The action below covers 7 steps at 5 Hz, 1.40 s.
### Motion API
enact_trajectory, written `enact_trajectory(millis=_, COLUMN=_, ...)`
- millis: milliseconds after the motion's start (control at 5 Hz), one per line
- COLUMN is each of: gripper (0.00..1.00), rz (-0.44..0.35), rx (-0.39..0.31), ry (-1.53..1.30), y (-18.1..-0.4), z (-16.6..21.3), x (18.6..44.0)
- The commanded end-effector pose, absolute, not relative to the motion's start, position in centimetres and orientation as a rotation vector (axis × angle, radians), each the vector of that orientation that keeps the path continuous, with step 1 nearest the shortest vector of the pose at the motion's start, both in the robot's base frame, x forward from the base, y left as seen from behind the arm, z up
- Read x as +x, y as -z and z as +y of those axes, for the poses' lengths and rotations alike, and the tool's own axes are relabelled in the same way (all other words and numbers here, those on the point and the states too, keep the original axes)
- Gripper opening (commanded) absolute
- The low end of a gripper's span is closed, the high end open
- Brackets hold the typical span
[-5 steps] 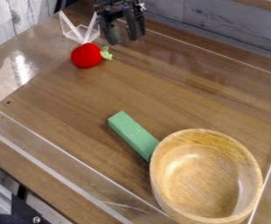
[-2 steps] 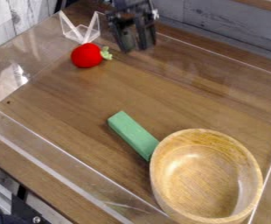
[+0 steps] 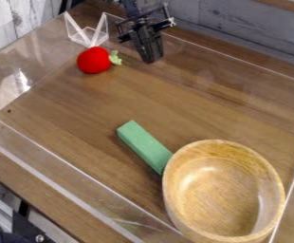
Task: Move the red object to the left side of the table
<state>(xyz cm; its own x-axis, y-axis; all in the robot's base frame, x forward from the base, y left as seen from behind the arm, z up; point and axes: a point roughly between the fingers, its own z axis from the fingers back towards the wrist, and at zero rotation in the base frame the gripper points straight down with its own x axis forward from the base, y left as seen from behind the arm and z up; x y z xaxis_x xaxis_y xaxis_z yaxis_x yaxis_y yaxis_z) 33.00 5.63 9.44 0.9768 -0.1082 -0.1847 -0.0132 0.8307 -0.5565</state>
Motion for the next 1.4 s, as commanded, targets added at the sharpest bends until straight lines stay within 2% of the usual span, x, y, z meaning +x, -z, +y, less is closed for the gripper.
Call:
enact_trajectory(millis=0, gripper=0.0, rz=0.103, rx=-0.566, ry=-0.004, y=-11.6, z=6.9, x=32.7)
enact_trajectory(millis=200, gripper=0.0, rz=0.075, rx=-0.592, ry=-0.088, y=-11.0, z=8.0, x=32.2)
enact_trajectory(millis=400, gripper=0.0, rz=0.098, rx=-0.599, ry=-0.079, y=-11.5, z=8.8, x=31.3)
enact_trajectory(millis=800, gripper=0.0, rz=0.102, rx=-0.629, ry=-0.196, y=-8.8, z=10.5, x=31.9)
enact_trajectory(millis=1200, gripper=0.0, rz=0.133, rx=-0.692, ry=-0.215, y=-8.2, z=10.5, x=32.0)
